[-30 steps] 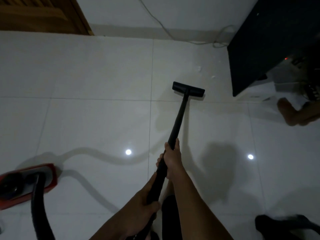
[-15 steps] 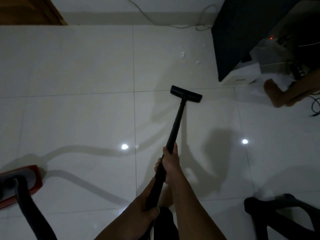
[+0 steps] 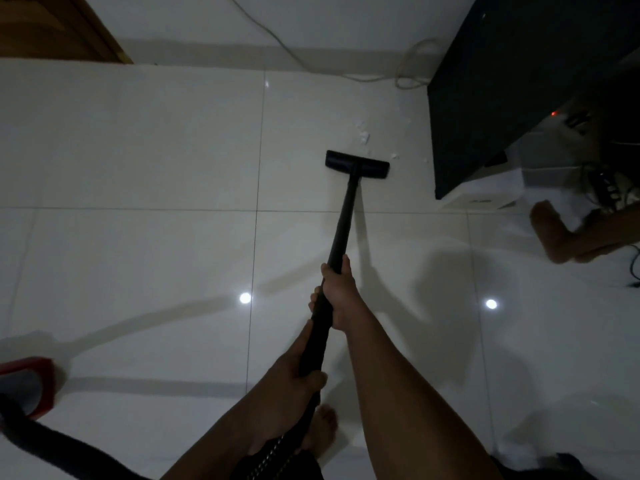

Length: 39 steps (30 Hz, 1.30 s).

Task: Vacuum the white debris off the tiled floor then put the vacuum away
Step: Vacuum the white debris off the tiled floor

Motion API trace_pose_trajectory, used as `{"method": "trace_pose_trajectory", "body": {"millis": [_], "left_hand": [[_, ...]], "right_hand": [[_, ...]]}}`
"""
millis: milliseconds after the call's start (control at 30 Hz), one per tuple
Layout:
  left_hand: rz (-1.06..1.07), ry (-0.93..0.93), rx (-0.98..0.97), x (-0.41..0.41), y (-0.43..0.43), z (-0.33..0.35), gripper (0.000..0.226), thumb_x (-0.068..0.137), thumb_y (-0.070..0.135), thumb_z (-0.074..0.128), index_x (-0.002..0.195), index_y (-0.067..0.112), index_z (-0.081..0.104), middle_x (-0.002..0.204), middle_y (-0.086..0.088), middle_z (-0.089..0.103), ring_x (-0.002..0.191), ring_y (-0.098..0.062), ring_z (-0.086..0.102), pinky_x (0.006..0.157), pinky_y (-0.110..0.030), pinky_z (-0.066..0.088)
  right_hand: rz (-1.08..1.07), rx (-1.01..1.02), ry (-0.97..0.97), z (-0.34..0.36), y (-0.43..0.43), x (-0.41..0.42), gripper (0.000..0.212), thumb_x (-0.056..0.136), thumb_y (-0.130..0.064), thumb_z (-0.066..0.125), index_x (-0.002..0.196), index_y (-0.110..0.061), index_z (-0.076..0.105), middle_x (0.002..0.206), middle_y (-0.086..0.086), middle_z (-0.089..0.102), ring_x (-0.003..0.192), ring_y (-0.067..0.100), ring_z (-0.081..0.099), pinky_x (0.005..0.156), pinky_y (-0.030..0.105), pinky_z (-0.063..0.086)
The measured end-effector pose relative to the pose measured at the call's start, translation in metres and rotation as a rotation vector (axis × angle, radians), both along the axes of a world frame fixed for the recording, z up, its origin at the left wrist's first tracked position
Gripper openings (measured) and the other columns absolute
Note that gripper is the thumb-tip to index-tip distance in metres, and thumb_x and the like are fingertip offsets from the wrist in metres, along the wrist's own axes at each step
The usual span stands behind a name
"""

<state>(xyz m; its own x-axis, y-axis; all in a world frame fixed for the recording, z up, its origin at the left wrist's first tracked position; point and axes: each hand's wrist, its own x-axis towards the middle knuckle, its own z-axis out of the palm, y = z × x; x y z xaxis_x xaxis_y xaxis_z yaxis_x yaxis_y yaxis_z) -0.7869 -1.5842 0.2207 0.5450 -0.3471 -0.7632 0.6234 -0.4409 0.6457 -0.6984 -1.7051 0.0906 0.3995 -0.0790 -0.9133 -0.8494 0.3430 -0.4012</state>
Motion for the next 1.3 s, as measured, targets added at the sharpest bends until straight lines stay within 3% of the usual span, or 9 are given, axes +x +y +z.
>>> {"method": "trace_pose_trajectory", "body": {"millis": [100, 200, 300, 400, 533, 667, 967, 1067, 1300], "left_hand": [[0.027, 0.021, 0.020, 0.031, -0.005, -0.006, 0.080, 0.092, 0.009, 0.049, 0.146, 0.056, 0.013, 0.107, -0.017, 0.067, 0.066, -0.011, 0.064, 0.061, -0.026, 0.053], [0.007, 0.028, 0.008, 0.064, -0.003, -0.012, 0.087, 0.079, 0.025, 0.050, 0.149, 0.054, 0.008, 0.156, -0.007, 0.031, 0.132, -0.027, 0.047, 0.102, -0.041, 0.048], [0.037, 0.070, -0.008, 0.101, -0.001, -0.021, 0.088, 0.080, 0.019, 0.051, 0.153, 0.044, 0.008, 0.156, 0.000, 0.030, 0.136, -0.030, 0.043, 0.093, -0.028, 0.053], [0.039, 0.042, 0.040, 0.132, 0.001, -0.025, 0.094, 0.069, 0.025, 0.050, 0.152, 0.039, 0.010, 0.163, 0.003, 0.015, 0.149, -0.022, 0.018, 0.117, -0.043, 0.030], [0.053, 0.049, 0.027, 0.186, 0.009, -0.035, 0.080, 0.089, 0.005, 0.055, 0.143, 0.042, 0.010, 0.150, 0.003, 0.037, 0.126, -0.031, 0.053, 0.106, -0.039, 0.045], [0.056, 0.068, 0.026, 0.231, 0.014, -0.044, 0.083, 0.094, -0.004, 0.050, 0.144, 0.044, 0.005, 0.113, 0.024, 0.046, 0.078, 0.000, 0.063, 0.066, -0.017, 0.054], [0.080, 0.079, 0.027, 0.304, 0.011, -0.060, 0.083, 0.095, 0.002, 0.054, 0.144, 0.049, 0.006, 0.116, 0.003, 0.062, 0.081, -0.012, 0.068, 0.071, -0.026, 0.056], [0.101, 0.063, -0.003, 0.320, 0.008, -0.062, 0.081, 0.096, 0.003, 0.052, 0.147, 0.049, 0.008, 0.116, 0.001, 0.061, 0.064, -0.006, 0.062, 0.060, -0.019, 0.051], [0.128, 0.042, -0.044, 0.348, 0.002, -0.060, 0.074, 0.099, 0.005, 0.048, 0.140, 0.054, 0.010, 0.085, -0.003, 0.059, 0.051, -0.002, 0.055, 0.051, -0.016, 0.045]], "right_hand": [[0.028, -0.012, 0.001, -0.004, -0.004, 0.033, 0.065, 0.107, -0.028, 0.049, 0.156, -0.055, 0.016, 0.064, 0.006, 0.047, 0.049, 0.016, 0.050, 0.050, 0.030, 0.052], [0.046, -0.019, -0.003, -0.008, -0.004, 0.068, 0.065, 0.107, -0.027, 0.049, 0.155, -0.055, 0.016, 0.064, 0.006, 0.047, 0.048, 0.016, 0.050, 0.050, 0.029, 0.052], [0.056, -0.030, -0.002, -0.011, -0.001, 0.106, 0.065, 0.107, -0.027, 0.049, 0.155, -0.055, 0.016, 0.064, 0.006, 0.047, 0.047, 0.016, 0.050, 0.051, 0.030, 0.052], [0.065, -0.044, 0.002, -0.011, 0.003, 0.139, 0.065, 0.107, -0.028, 0.049, 0.155, -0.056, 0.016, 0.063, 0.005, 0.046, 0.047, 0.016, 0.050, 0.051, 0.030, 0.052], [0.074, -0.054, -0.007, -0.013, 0.011, 0.195, 0.065, 0.106, -0.027, 0.049, 0.154, -0.057, 0.017, 0.064, 0.006, 0.046, 0.046, 0.015, 0.050, 0.052, 0.030, 0.053], [0.067, -0.058, 0.005, -0.019, 0.015, 0.241, 0.064, 0.106, -0.028, 0.050, 0.153, -0.059, 0.018, 0.064, 0.005, 0.045, 0.047, 0.015, 0.050, 0.051, 0.030, 0.052], [0.075, -0.083, 0.025, -0.034, 0.015, 0.321, 0.063, 0.106, -0.029, 0.051, 0.152, -0.060, 0.019, 0.070, 0.006, 0.046, 0.049, 0.016, 0.050, 0.052, 0.031, 0.053], [0.084, -0.092, 0.029, -0.036, 0.013, 0.340, 0.062, 0.106, -0.030, 0.050, 0.151, -0.060, 0.019, 0.069, 0.006, 0.047, 0.049, 0.016, 0.051, 0.053, 0.031, 0.054], [0.117, -0.102, 0.030, -0.038, 0.009, 0.373, 0.065, 0.106, -0.031, 0.050, 0.155, -0.057, 0.014, 0.077, 0.007, 0.049, 0.056, 0.018, 0.052, 0.055, 0.033, 0.053]]}}
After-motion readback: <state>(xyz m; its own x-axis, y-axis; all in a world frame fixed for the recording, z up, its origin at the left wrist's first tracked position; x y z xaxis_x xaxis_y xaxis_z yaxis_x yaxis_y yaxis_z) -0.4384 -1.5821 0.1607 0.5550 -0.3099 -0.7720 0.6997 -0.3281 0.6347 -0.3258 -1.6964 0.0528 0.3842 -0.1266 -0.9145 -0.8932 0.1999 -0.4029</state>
